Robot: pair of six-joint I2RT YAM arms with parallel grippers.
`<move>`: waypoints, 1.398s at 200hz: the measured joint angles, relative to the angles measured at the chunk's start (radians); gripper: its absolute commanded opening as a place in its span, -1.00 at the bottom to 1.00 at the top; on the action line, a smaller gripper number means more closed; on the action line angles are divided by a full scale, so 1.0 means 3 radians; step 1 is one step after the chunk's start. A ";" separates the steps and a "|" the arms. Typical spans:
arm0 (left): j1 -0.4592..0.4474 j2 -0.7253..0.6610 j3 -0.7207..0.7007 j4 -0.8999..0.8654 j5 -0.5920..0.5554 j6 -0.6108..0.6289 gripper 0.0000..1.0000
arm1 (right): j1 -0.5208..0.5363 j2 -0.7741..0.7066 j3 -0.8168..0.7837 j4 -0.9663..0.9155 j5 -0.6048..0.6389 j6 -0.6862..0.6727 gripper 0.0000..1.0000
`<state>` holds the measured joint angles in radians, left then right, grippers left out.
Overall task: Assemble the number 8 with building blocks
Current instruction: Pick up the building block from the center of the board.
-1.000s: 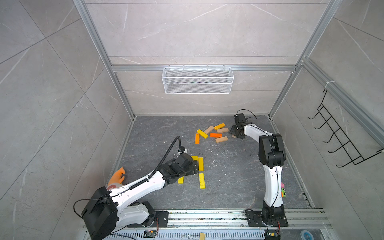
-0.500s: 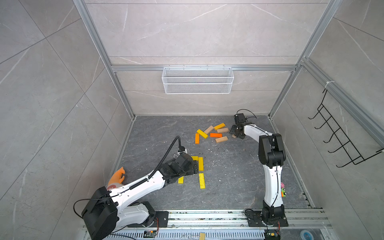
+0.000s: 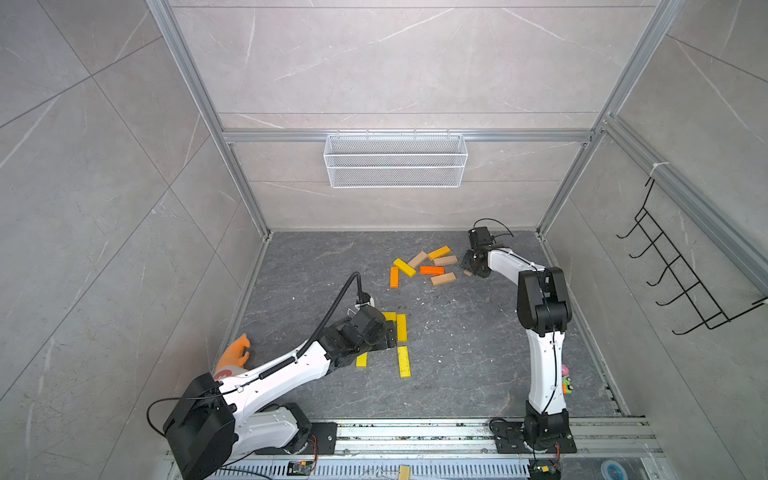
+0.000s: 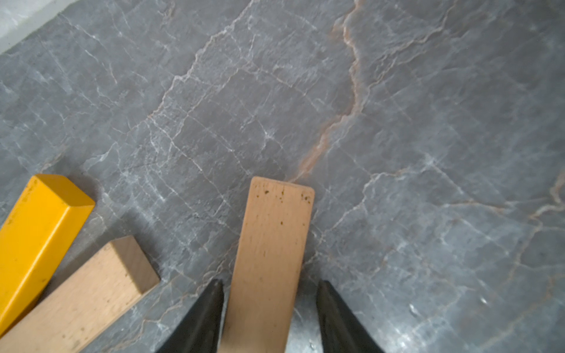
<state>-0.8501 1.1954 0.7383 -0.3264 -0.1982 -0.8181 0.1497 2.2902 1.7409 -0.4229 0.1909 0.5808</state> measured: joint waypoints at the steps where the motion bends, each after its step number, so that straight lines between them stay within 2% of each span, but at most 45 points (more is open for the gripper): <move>1: 0.0000 0.0000 0.0000 0.0000 0.0000 0.0000 0.80 | 0.0000 0.0000 0.0000 0.0000 0.0001 -0.0001 -0.05; 30: 0.0000 -0.0001 -0.0001 0.0008 0.0000 0.0000 0.80 | 0.0000 0.0000 0.0000 -0.0003 -0.0001 0.0003 -0.21; 97: 0.0000 -0.0076 -0.0001 0.0042 0.0000 0.0000 0.80 | 0.0001 -0.0001 -0.0011 0.0009 0.0001 -0.0024 -0.43; 176: 0.0000 -0.0086 -0.0010 0.0072 0.0062 -0.0001 0.78 | 0.0001 -0.0267 -0.0351 0.0048 -0.0046 -0.0281 -0.44; 280: 0.0000 -0.0067 -0.0010 0.0142 0.0150 -0.0001 0.77 | 0.0011 -0.1302 -0.1133 0.0178 -0.0304 -0.0468 -0.45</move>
<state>-0.8501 1.1751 0.7353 -0.2836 -0.1532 -0.8185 0.1532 1.8996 1.4010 -0.3695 0.0998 0.4404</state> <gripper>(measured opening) 0.883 0.326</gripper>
